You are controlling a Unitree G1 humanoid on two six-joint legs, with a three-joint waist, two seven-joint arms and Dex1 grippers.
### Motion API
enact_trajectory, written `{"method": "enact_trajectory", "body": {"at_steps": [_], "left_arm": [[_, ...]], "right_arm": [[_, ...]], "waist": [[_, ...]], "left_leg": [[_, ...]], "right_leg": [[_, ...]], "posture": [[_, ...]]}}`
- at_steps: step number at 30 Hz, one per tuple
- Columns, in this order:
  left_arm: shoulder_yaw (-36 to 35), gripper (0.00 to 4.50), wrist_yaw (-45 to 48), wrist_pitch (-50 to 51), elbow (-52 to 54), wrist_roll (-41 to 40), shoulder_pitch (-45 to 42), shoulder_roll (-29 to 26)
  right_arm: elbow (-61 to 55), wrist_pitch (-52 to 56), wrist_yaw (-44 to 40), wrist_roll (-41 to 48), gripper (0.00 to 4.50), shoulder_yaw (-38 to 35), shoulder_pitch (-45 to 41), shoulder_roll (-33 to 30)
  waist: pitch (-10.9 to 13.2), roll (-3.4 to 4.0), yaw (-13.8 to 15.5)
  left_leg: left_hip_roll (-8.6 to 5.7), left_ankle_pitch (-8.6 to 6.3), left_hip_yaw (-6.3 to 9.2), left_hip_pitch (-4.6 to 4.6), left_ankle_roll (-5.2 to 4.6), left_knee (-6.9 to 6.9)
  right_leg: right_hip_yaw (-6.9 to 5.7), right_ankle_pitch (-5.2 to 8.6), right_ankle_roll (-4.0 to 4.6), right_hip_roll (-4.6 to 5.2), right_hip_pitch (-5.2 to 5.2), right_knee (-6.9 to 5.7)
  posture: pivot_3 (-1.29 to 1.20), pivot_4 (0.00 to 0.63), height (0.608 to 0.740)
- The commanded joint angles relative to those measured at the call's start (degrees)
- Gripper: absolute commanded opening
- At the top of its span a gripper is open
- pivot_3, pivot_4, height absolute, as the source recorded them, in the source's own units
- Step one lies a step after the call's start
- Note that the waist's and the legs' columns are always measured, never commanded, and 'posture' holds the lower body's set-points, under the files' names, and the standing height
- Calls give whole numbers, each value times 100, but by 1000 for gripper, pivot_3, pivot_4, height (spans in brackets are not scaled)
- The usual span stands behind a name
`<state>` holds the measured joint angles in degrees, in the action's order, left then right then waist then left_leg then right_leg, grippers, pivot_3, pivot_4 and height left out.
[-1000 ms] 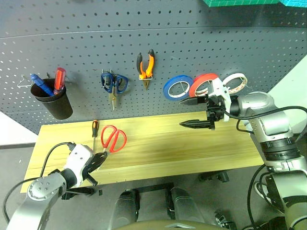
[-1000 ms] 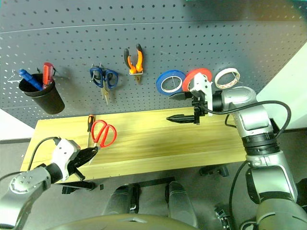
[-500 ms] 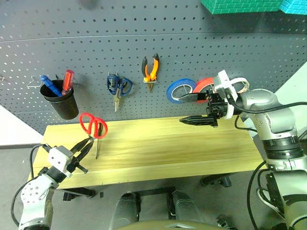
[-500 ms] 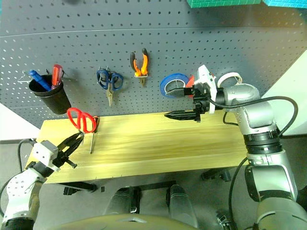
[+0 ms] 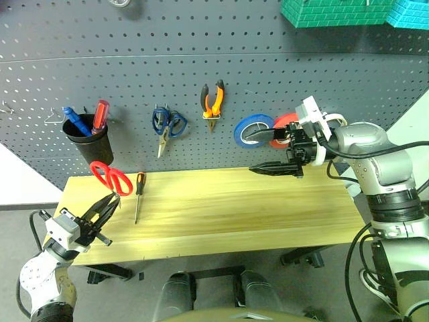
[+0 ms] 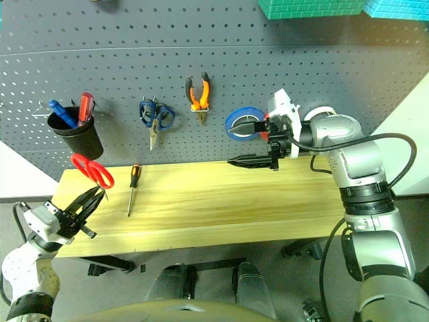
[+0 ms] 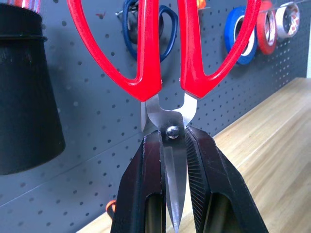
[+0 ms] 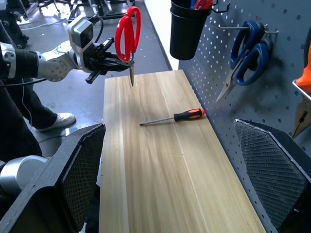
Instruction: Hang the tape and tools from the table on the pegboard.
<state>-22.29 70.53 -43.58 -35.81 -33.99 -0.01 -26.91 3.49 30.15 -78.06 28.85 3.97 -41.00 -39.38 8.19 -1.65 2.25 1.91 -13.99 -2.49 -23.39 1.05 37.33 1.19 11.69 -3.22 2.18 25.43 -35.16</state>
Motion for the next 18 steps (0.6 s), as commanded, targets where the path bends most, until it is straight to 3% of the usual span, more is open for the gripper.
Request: {"method": "enact_trajectory", "body": {"at_steps": [1,4,9,18], "left_arm": [[-295,269,390,45,-291,-303,-114,-136],[-447,269,777,-31,-642,-398,-218,-178],[-121,269,47,181,705,-45,60,164],[-35,269,-308,414,1213,78,293,195]], "right_arm": [[-216,-32,1,43,4500,-65,-51,-37],[-229,-37,-12,28,4500,-47,-35,-52],[-249,-33,-26,20,4500,-41,-7,-72],[-313,-23,-34,22,4500,-30,54,-96]], "waist": [[-4,-2,3],[-14,-2,8],[-25,-3,17],[-57,-1,4]], "left_leg": [[3,0,1,0,0,2],[7,0,2,0,0,2],[15,0,3,1,0,2],[27,0,0,7,0,1]], "right_leg": [[0,0,0,-5,0,-1],[0,0,1,-12,0,-1],[2,-1,1,-14,-1,-3],[5,-1,2,-35,-1,-5]], "posture": [[125,69,740],[123,68,740],[122,68,740],[119,68,740]]}}
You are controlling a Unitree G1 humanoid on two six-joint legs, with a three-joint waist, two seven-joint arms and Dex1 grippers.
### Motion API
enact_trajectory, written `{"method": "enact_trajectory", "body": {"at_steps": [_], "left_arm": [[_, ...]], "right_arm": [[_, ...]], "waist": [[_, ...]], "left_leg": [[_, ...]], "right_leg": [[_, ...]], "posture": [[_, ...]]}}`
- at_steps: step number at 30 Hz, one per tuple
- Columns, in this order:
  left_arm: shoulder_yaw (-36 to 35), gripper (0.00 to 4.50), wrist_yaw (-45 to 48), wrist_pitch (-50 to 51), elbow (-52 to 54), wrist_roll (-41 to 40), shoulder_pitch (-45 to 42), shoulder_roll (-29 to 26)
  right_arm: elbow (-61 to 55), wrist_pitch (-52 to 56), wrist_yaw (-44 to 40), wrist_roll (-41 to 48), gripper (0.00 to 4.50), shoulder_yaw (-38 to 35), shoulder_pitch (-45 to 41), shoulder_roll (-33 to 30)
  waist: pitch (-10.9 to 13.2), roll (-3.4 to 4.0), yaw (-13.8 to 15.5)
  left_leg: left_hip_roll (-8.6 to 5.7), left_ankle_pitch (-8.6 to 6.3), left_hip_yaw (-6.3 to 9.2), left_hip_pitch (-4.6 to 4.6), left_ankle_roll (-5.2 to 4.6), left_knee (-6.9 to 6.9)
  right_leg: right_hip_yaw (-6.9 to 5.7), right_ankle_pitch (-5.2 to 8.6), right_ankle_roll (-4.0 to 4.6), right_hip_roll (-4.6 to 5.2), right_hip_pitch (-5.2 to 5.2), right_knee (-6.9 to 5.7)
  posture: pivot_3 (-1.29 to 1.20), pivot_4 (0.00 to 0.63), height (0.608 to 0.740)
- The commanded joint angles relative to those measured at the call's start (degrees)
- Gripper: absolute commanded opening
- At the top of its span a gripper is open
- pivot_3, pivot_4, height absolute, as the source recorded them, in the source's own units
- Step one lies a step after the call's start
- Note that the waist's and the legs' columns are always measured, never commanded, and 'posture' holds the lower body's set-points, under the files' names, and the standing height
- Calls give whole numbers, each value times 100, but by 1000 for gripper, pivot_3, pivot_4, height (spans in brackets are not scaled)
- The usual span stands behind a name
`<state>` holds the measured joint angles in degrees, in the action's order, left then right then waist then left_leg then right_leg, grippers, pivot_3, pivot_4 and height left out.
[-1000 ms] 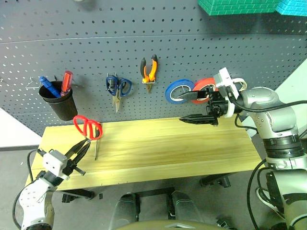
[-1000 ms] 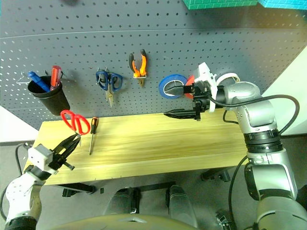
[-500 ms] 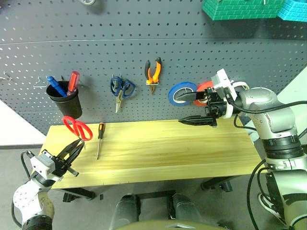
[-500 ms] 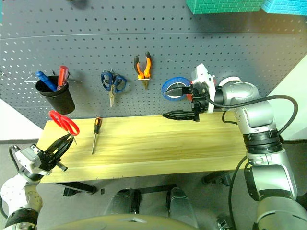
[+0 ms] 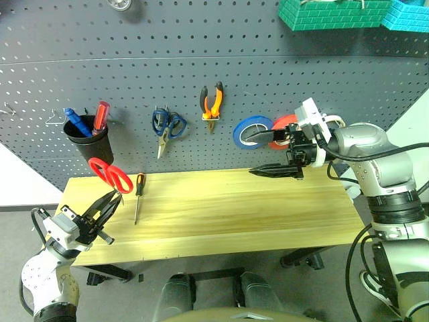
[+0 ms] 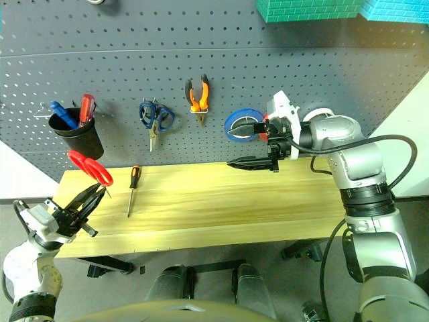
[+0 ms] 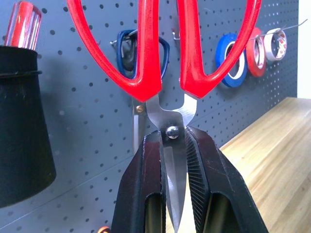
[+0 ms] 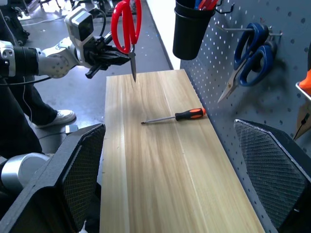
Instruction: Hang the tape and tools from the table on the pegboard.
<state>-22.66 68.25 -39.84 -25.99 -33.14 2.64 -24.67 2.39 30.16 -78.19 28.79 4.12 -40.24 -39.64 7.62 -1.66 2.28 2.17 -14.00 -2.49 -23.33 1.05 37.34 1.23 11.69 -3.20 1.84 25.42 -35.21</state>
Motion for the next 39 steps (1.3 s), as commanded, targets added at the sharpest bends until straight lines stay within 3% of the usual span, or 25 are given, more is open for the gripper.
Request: {"method": "enact_trajectory", "body": {"at_steps": [1,16,23,31,39], "left_arm": [[-1,269,-99,65,249,-11,33,-27],[32,269,-488,480,610,-12,-101,-47],[819,269,-2058,1727,2985,787,88,199],[1108,269,-2800,2136,3385,1235,214,365],[1267,269,-3518,2748,3365,1597,-226,451]], "right_arm": [[-203,-24,-20,25,4500,-42,-20,-69],[-240,-26,43,-21,4500,-8,65,-11],[-279,-69,60,-55,4500,16,134,-34],[-305,-75,67,-71,4500,42,169,-63],[-314,-66,89,-83,4500,62,178,-34]], "waist": [[0,0,1],[-3,-1,2],[-7,-2,15],[-11,-2,3],[-12,-3,12]], "left_leg": [[3,0,0,0,0,0],[7,0,-1,0,0,2],[14,0,0,1,0,6],[23,0,-3,14,-1,0],[21,0,-3,13,-1,8]], "right_leg": [[0,0,1,-3,0,0],[0,-1,1,-7,0,-2],[2,-1,1,-10,-6,-3],[5,-1,3,-37,-4,-13],[6,-1,2,-33,-8,-14]], "posture": [[119,68,740],[117,71,740],[115,74,740],[119,76,740],[121,77,740]]}}
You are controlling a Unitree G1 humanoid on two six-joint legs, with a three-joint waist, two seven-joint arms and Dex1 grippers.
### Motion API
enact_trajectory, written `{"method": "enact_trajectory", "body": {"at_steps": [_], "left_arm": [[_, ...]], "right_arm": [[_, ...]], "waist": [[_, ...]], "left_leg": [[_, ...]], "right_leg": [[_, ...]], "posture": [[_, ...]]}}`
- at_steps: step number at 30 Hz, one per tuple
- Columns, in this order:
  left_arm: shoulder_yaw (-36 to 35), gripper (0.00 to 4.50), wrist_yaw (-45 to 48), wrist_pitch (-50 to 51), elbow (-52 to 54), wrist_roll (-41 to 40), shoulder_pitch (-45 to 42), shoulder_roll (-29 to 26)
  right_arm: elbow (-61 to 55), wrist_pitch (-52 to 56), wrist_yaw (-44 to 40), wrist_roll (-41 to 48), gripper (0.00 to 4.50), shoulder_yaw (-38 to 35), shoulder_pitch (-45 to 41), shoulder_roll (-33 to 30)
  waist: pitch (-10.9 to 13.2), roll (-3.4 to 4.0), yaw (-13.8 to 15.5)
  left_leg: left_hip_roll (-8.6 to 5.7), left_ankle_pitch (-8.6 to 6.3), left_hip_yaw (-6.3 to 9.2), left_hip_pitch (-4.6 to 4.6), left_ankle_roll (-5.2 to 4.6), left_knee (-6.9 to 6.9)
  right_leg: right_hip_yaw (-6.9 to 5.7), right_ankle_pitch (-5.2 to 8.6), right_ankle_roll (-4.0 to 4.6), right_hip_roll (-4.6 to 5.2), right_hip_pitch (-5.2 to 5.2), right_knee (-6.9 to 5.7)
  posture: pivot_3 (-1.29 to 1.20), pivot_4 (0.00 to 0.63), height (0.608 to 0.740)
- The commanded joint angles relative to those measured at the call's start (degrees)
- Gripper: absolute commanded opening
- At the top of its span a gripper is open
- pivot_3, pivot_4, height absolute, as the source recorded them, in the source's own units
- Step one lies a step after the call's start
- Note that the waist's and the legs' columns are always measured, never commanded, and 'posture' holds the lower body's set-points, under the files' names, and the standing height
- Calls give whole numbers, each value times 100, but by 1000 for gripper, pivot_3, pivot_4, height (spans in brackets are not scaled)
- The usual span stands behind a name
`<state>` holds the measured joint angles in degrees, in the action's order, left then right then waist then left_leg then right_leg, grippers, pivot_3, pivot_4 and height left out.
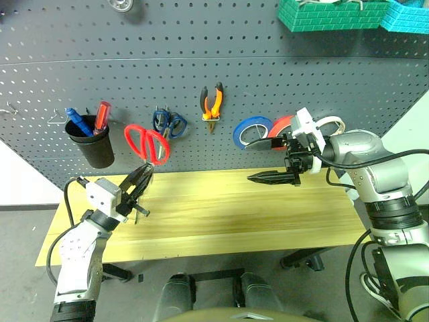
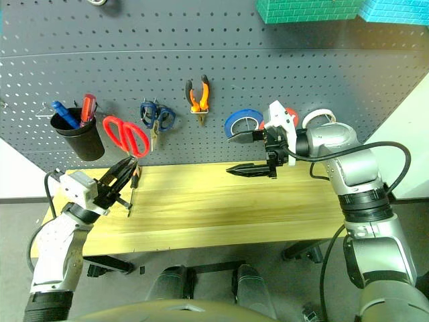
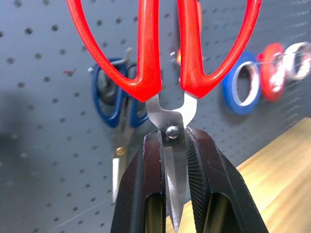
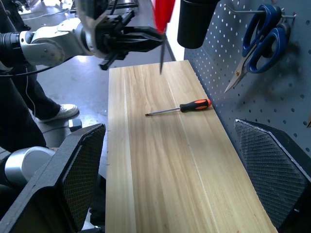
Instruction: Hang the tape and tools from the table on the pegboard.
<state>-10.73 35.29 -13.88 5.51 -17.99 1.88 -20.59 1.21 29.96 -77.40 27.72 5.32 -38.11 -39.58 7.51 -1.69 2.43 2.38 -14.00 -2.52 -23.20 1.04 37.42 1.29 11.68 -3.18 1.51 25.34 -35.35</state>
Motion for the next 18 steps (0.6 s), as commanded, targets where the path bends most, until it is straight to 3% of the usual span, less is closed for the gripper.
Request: {"method": "enact_trajectory", "body": {"at_steps": [1,18], "left_arm": [[96,269,-288,247,250,86,-190,53],[439,269,-1309,3560,1944,3,-1298,-221]], "right_arm": [[-214,-38,14,32,4500,-61,-27,-41],[-359,21,159,56,4500,-115,129,-96]], "waist": [[0,0,-6],[0,-1,-26]], "left_leg": [[0,0,0,0,0,0],[-4,0,3,2,0,0]], "right_leg": [[0,0,0,0,0,0],[2,-8,-14,-5,-1,-4]], "posture": [[120,78,740],[92,90,740]]}}
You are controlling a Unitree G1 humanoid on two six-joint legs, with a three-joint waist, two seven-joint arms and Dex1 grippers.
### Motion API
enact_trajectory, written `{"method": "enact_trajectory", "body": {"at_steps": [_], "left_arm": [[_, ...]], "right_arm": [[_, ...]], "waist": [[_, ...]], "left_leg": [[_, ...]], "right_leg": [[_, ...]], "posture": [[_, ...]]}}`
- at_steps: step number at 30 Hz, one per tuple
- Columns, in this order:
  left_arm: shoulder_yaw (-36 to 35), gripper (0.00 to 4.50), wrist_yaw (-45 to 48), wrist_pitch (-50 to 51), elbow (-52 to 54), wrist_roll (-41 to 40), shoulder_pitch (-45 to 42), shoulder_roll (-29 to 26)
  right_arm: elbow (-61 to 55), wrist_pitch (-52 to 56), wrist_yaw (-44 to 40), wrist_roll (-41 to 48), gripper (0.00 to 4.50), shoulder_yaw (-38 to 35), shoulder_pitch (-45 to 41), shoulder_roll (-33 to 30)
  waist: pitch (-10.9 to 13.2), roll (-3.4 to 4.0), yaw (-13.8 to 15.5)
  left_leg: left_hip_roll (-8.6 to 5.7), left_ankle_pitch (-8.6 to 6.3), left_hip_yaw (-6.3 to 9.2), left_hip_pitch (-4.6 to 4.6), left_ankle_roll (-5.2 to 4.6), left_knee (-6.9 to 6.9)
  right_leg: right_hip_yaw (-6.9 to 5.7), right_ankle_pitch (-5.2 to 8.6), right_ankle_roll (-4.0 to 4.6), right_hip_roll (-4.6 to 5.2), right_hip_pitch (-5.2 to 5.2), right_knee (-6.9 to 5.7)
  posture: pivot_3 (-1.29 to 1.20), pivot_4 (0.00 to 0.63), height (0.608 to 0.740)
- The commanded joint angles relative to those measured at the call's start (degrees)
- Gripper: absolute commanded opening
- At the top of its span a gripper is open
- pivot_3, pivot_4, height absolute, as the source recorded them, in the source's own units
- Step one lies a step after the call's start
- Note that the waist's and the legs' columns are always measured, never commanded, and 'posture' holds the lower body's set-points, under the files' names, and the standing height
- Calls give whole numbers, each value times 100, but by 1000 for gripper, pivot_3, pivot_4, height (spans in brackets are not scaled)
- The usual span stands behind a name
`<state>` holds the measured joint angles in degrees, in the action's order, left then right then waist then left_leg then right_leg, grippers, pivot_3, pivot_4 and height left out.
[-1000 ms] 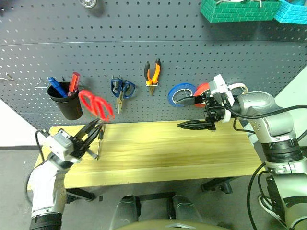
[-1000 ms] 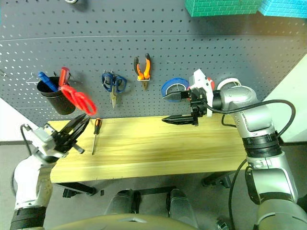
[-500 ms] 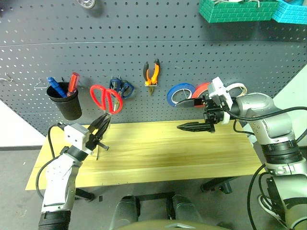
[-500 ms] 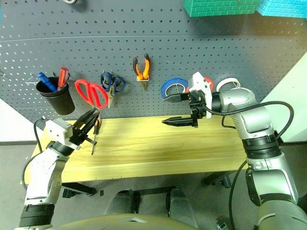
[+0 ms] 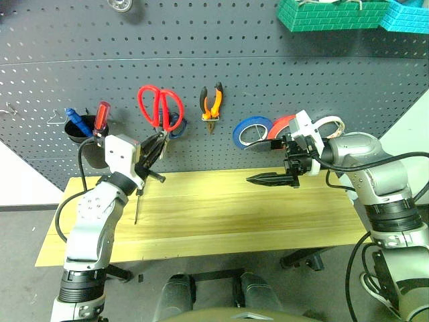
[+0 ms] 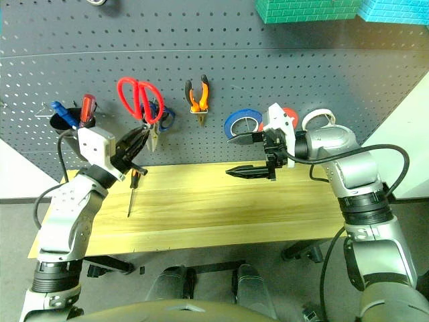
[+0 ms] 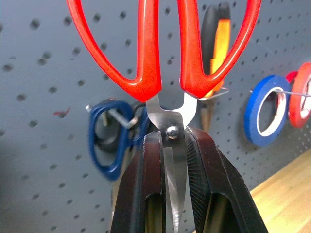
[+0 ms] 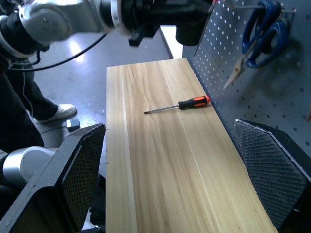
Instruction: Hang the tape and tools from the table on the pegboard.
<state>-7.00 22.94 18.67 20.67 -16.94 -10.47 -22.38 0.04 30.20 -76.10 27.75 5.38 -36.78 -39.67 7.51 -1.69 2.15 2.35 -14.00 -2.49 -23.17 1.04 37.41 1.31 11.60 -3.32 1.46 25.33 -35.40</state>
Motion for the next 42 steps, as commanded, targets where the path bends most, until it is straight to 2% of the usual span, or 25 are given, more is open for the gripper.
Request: {"method": "enact_trajectory", "body": {"at_steps": [1,13,22,42], "left_arm": [[66,269,-94,392,501,-117,-59,-27],[83,269,-585,1145,1085,-32,160,90],[78,269,-767,1446,1039,64,269,52],[199,269,-808,1937,-328,90,-526,165]], "right_arm": [[-249,-2,31,53,4500,-124,7,-97],[-321,-1,28,51,4500,-117,101,-166],[-288,-60,14,-2,4500,-64,98,-153],[-342,-88,164,-47,4500,-85,158,-130]], "waist": [[0,0,6],[0,0,9],[1,0,15],[1,-1,8]], "left_leg": [[0,0,1,0,0,0],[0,0,2,0,0,2],[-1,0,2,-1,0,3],[-3,0,5,-1,0,6]], "right_leg": [[-1,1,1,-1,0,0],[0,8,13,-1,-1,0],[0,9,14,0,-1,0],[0,8,14,-1,-4,0]], "posture": [[92,90,740],[92,99,740],[93,97,740],[73,99,740]]}}
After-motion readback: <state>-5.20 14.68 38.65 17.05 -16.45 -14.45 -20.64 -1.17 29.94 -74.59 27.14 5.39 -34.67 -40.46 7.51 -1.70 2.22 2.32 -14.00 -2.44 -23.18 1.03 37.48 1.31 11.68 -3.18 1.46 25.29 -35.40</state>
